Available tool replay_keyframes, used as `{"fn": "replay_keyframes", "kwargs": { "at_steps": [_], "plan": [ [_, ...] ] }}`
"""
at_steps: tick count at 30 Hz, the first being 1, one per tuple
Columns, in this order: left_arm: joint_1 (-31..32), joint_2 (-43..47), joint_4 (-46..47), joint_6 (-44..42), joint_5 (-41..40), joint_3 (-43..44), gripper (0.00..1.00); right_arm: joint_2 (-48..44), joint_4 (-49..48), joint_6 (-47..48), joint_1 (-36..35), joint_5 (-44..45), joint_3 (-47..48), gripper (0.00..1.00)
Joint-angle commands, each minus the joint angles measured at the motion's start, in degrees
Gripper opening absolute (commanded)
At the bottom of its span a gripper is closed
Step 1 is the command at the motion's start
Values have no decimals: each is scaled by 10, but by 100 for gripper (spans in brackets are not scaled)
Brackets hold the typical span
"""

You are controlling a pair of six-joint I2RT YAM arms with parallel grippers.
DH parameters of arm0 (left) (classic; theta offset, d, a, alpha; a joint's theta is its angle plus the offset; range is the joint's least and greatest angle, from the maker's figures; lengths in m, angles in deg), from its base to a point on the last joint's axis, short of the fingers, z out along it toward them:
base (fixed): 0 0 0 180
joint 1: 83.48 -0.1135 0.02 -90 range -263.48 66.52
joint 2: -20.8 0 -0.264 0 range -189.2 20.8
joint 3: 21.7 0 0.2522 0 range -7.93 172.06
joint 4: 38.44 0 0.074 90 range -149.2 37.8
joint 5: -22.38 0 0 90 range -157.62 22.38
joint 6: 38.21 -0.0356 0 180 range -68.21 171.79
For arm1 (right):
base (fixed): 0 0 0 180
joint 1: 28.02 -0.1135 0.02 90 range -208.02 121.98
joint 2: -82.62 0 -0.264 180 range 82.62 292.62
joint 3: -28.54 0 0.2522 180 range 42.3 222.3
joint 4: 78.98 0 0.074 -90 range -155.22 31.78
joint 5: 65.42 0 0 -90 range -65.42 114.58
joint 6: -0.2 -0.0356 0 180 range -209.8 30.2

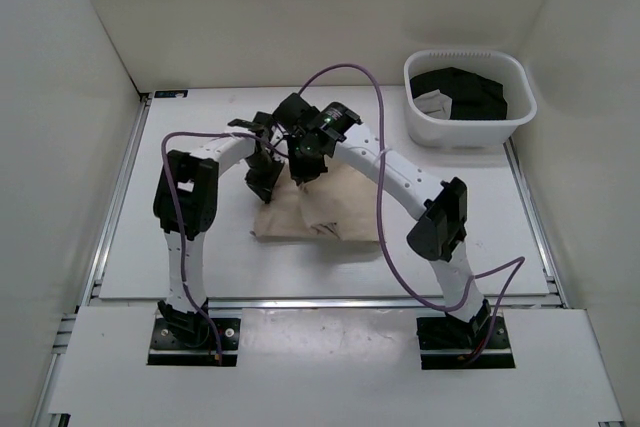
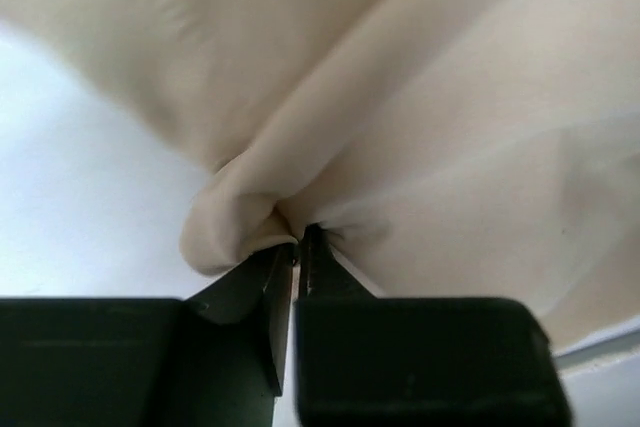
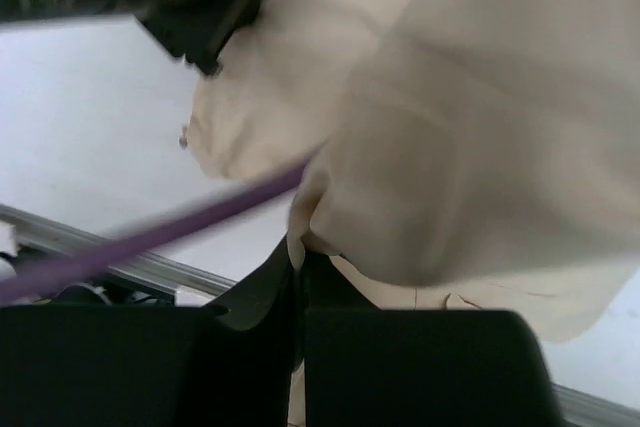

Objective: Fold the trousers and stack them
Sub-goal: Fold the trousers

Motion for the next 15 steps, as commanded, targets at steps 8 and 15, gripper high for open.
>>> {"fn": "replay_keyframes", "kwargs": {
  "at_steps": [8,15],
  "plan": [
    [-69,29,20,20,-9,32,26,23,-165,-23,-12,-80,-59,0],
    [-63,9,20,20,-27,27,14,99,-209,-25,-12,-167,27,0]
  ]
}}
